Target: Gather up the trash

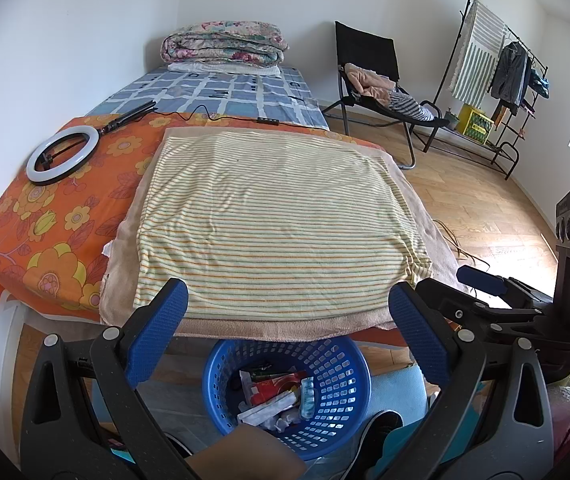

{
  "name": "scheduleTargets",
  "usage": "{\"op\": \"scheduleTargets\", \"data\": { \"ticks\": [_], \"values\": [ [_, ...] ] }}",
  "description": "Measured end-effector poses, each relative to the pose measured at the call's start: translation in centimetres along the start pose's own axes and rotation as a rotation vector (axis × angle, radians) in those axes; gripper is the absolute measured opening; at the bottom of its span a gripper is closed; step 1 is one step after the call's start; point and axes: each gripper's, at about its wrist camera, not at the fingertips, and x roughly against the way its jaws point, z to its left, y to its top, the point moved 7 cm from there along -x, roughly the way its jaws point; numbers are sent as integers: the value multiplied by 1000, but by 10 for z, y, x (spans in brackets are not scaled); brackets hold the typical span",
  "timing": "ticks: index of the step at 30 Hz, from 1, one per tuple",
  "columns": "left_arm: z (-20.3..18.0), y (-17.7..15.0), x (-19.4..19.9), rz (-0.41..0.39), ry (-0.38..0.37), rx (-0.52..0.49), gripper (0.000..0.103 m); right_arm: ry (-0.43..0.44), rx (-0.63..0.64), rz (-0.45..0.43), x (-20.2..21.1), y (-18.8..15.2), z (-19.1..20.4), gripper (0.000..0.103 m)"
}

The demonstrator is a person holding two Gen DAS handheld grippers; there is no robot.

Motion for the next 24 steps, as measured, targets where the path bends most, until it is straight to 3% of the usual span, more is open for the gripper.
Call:
{"op": "scheduleTargets", "data": {
  "ticks": [24],
  "values": [
    [-10, -1, -2, 12, 5, 2, 102, 5, -9, 7, -2, -3, 1, 103]
  ]
}}
